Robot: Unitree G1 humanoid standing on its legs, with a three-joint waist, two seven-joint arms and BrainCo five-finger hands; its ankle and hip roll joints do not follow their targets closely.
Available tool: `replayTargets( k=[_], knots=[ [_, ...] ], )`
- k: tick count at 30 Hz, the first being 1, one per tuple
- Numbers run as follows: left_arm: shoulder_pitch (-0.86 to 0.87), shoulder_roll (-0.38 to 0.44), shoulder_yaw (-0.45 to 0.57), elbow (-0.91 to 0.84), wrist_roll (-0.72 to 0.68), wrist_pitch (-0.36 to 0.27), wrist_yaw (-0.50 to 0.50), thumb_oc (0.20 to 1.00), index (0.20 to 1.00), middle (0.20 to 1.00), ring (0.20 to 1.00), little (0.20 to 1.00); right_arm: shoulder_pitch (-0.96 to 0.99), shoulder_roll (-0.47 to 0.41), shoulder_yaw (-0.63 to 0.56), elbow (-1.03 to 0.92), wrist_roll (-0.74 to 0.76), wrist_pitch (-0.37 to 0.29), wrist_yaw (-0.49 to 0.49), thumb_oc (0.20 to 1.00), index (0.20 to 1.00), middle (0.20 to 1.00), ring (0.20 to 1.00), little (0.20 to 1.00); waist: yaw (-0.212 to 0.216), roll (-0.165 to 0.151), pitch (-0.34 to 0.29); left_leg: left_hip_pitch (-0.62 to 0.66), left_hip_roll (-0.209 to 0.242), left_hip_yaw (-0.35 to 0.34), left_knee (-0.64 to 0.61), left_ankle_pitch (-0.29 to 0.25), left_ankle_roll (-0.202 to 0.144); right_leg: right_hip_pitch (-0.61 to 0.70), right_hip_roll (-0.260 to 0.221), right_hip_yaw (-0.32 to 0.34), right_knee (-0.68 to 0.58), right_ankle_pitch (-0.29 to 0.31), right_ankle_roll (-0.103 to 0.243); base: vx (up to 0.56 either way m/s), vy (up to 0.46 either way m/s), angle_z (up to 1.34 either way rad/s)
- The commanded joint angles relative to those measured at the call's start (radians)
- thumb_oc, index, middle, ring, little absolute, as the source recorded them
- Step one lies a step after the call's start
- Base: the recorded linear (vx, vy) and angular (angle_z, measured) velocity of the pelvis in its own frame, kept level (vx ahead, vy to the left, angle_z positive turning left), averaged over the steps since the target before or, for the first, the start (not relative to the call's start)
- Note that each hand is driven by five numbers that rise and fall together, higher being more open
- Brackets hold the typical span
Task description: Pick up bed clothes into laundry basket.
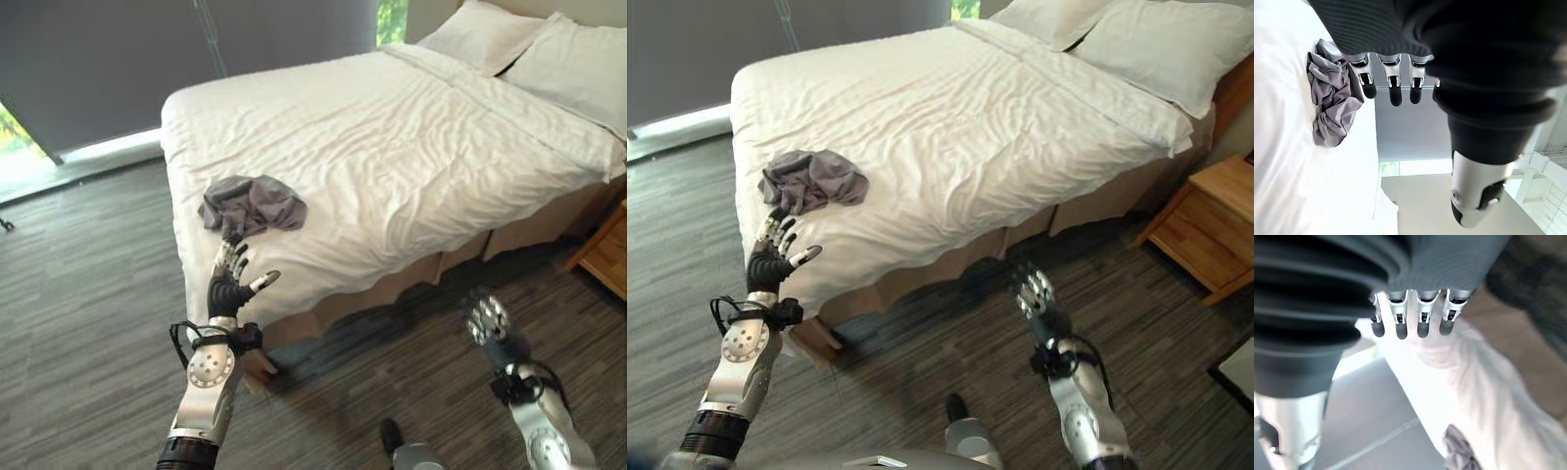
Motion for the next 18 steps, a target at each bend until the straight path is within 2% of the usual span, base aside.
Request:
replayTargets(
  k=[1,4,6,8,9,10,11,12,13,14,15,16,17,18],
  knots=[
    [-0.029,0.107,0.078,-0.017,-0.006,-0.044,0.014,1.0,1.0,1.0,1.0,1.0,0.011,0.02,0.013,-0.081,-0.046,-0.036,0.046,1.0,1.0,1.0,1.0,1.0,-0.008,-0.007,-0.046,-0.044,-0.024,0.0,0.014,0.074,0.036,0.032,-0.101,0.0,0.034,-0.107,0.072,0.06,-0.104,-0.09],
    [-0.037,0.116,0.083,-0.017,-0.014,-0.046,0.022,1.0,1.0,1.0,1.0,1.0,-0.01,0.014,0.035,-0.075,-0.06,-0.033,0.047,1.0,1.0,1.0,1.0,1.0,-0.009,0.002,-0.042,-0.042,-0.015,-0.001,0.012,0.078,0.031,0.027,-0.088,0.005,0.056,-0.125,0.06,0.03,-0.081,0.08],
    [-0.055,0.117,0.086,-0.009,-0.024,-0.047,0.025,1.0,1.0,1.0,1.0,1.0,-0.014,0.007,0.04,-0.086,-0.081,-0.026,0.052,1.0,1.0,1.0,1.0,1.0,-0.019,0.012,-0.033,-0.037,-0.002,-0.008,0.024,0.07,0.028,0.009,-0.068,0.009,0.129,-0.176,0.038,0.02,-0.099,0.02],
    [-0.074,0.109,0.077,0.004,-0.043,-0.052,0.021,1.0,1.0,1.0,1.0,1.0,-0.017,-0.001,0.042,-0.092,-0.082,-0.029,0.056,1.0,1.0,1.0,1.0,1.0,-0.028,0.005,-0.023,-0.055,0.007,-0.012,0.115,0.04,0.02,0.004,-0.057,0.016,0.166,-0.201,0.018,-0.01,-0.199,0.07],
    [-0.098,0.096,0.059,0.013,-0.08,-0.061,0.018,1.0,1.0,1.0,1.0,1.0,-0.017,-0.008,0.045,-0.098,-0.068,-0.036,0.062,1.0,1.0,1.0,1.0,1.0,-0.032,-0.012,0.0,-0.147,0.044,-0.024,0.346,0.071,-0.013,0.021,-0.047,0.008,0.175,-0.21,-0.016,-0.07,-0.344,0.05],
    [-0.119,0.079,0.043,0.013,-0.111,-0.068,0.022,1.0,1.0,1.0,1.0,1.0,-0.017,-0.012,0.048,-0.096,-0.057,-0.041,0.058,1.0,1.0,1.0,1.0,1.0,-0.031,-0.023,0.022,-0.223,0.068,-0.038,0.512,0.129,-0.048,0.04,-0.036,-0.005,0.179,-0.216,-0.039,-0.14,-0.374,0.21],
    [-0.146,0.074,0.027,0.012,-0.125,-0.071,0.02,1.0,1.0,1.0,1.0,1.0,-0.02,-0.021,0.048,-0.094,-0.046,-0.043,0.052,1.0,1.0,1.0,1.0,1.0,-0.01,-0.038,0.049,-0.302,0.047,-0.12,0.623,0.2,-0.09,0.05,-0.029,-0.008,0.188,-0.221,-0.06,0.01,-0.197,0.48],
    [-0.173,0.064,0.008,0.019,-0.165,-0.077,0.018,1.0,1.0,1.0,1.0,1.0,-0.011,-0.039,0.03,-0.087,-0.051,-0.042,0.05,1.0,1.0,1.0,1.0,1.0,-0.022,-0.044,0.038,-0.309,0.124,-0.143,0.538,0.19,-0.067,0.049,-0.032,0.005,0.195,-0.24,-0.048,0.06,-0.076,0.35],
    [-0.173,0.064,0.007,0.02,-0.165,-0.077,0.018,1.0,1.0,1.0,1.0,1.0,-0.01,-0.04,0.03,-0.087,-0.051,-0.042,0.05,1.0,1.0,1.0,1.0,1.0,-0.018,-0.044,0.039,-0.304,0.125,-0.139,0.535,0.19,-0.067,0.051,-0.032,0.008,0.195,-0.241,-0.048,0.23,0.097,0.05],
    [-0.193,0.06,-0.006,0.039,-0.185,-0.078,0.03,1.0,1.0,1.0,1.0,1.0,-0.003,-0.045,0.017,-0.078,-0.049,-0.057,0.039,1.0,1.0,1.0,1.0,1.0,-0.028,-0.034,0.028,-0.267,0.23,-0.102,0.357,0.219,-0.066,0.062,-0.04,0.002,0.193,-0.262,-0.031,0.17,0.151,-0.53],
    [-0.214,0.059,-0.027,0.048,-0.195,-0.075,0.023,1.0,1.0,1.0,1.0,1.0,0.003,-0.049,0.006,-0.074,-0.039,-0.061,0.035,1.0,1.0,1.0,1.0,1.0,-0.028,-0.026,0.022,-0.239,0.255,-0.085,0.249,0.229,-0.064,0.063,-0.044,0.002,0.186,-0.267,-0.021,0.22,0.231,-0.63],
    [-0.234,0.059,-0.047,0.056,-0.202,-0.074,0.025,1.0,1.0,1.0,1.0,1.0,0.013,-0.054,-0.007,-0.073,-0.035,-0.068,0.025,1.0,1.0,1.0,1.0,1.0,-0.03,-0.013,0.023,-0.219,0.262,-0.089,0.156,0.245,-0.067,0.065,-0.049,0.0,0.181,-0.276,-0.012,0.19,0.233,-0.42],
    [-0.25,0.061,-0.056,0.052,-0.207,-0.075,0.024,1.0,1.0,1.0,1.0,1.0,0.019,-0.058,-0.019,-0.075,-0.031,-0.072,0.018,1.0,1.0,1.0,1.0,1.0,-0.031,0.0,0.023,-0.215,0.263,-0.113,0.098,0.271,-0.081,0.068,-0.056,0.0,0.179,-0.282,-0.003,0.22,0.256,-0.08],
    [-0.251,0.059,-0.057,0.039,-0.205,-0.074,0.022,1.0,1.0,1.0,1.0,1.0,0.025,-0.054,-0.033,-0.074,-0.028,-0.071,0.011,1.0,1.0,1.0,1.0,1.0,-0.031,0.007,0.021,-0.223,0.258,-0.146,0.119,0.272,-0.089,0.074,-0.068,0.008,0.176,-0.283,0.004,0.26,0.25,0.12]
  ],
)
